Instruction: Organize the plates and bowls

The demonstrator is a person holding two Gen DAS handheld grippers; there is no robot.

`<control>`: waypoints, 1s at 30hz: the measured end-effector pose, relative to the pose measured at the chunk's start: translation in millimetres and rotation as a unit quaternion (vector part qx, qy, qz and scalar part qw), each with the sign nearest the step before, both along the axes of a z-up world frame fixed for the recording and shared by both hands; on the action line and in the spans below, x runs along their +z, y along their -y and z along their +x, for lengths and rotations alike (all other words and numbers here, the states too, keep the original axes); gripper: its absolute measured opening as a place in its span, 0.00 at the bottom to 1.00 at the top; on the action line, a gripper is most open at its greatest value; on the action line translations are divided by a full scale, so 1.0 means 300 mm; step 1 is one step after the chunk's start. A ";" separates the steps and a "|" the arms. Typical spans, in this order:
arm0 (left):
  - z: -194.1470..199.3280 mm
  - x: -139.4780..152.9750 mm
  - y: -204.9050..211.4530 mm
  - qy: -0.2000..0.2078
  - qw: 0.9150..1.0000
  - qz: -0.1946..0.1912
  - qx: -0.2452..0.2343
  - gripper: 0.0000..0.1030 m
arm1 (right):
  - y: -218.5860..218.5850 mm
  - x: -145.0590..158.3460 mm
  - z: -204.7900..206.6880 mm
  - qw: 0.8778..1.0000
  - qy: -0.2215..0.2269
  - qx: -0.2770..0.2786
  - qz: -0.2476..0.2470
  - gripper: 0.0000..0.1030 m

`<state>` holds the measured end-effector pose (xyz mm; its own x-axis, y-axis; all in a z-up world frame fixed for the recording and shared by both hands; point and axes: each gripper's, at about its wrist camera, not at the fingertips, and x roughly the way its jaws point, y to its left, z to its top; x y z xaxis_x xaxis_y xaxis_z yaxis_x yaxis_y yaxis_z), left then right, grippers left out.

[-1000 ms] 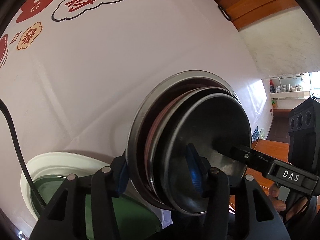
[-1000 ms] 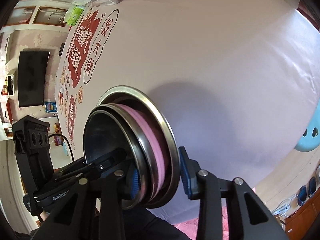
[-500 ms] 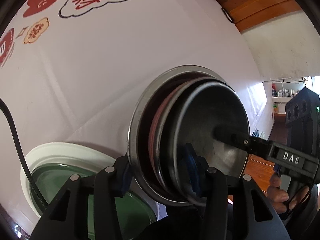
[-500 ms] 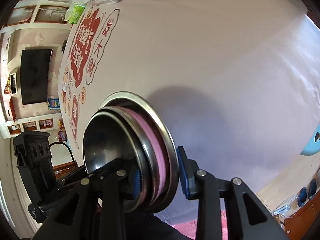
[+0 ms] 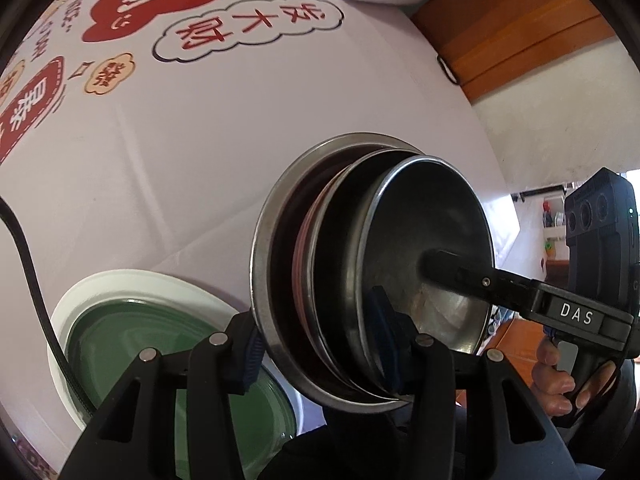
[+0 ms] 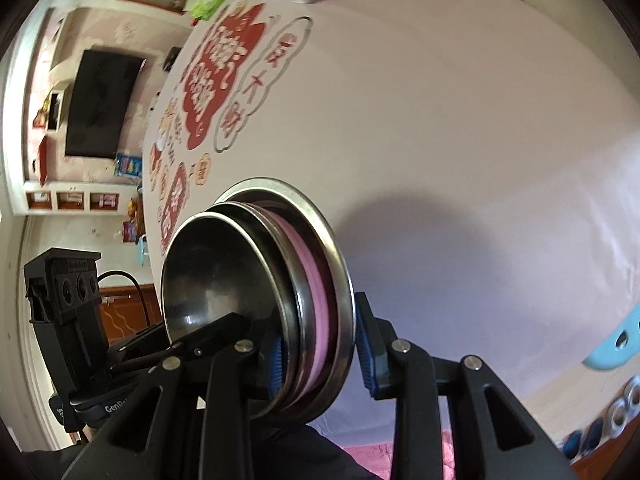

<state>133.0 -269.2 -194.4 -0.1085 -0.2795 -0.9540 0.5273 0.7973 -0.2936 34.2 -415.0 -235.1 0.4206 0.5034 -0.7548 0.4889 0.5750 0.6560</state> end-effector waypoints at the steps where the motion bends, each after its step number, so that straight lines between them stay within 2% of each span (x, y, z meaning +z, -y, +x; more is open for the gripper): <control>1: -0.004 0.012 -0.008 0.004 1.000 -0.003 0.006 0.45 | 0.000 0.008 0.005 1.000 0.005 0.005 -0.002 0.29; 6: -0.023 0.048 -0.023 0.019 0.999 -0.018 0.033 0.45 | -0.007 0.058 0.028 0.999 0.032 0.035 -0.016 0.29; 19: -0.079 0.156 -0.219 0.068 0.990 -0.048 0.114 0.45 | -0.149 0.159 0.111 0.986 0.088 0.136 -0.045 0.29; 30: -0.103 0.167 -0.411 0.068 0.984 -0.042 0.162 0.45 | -0.338 0.180 0.153 0.974 0.098 0.197 -0.051 0.29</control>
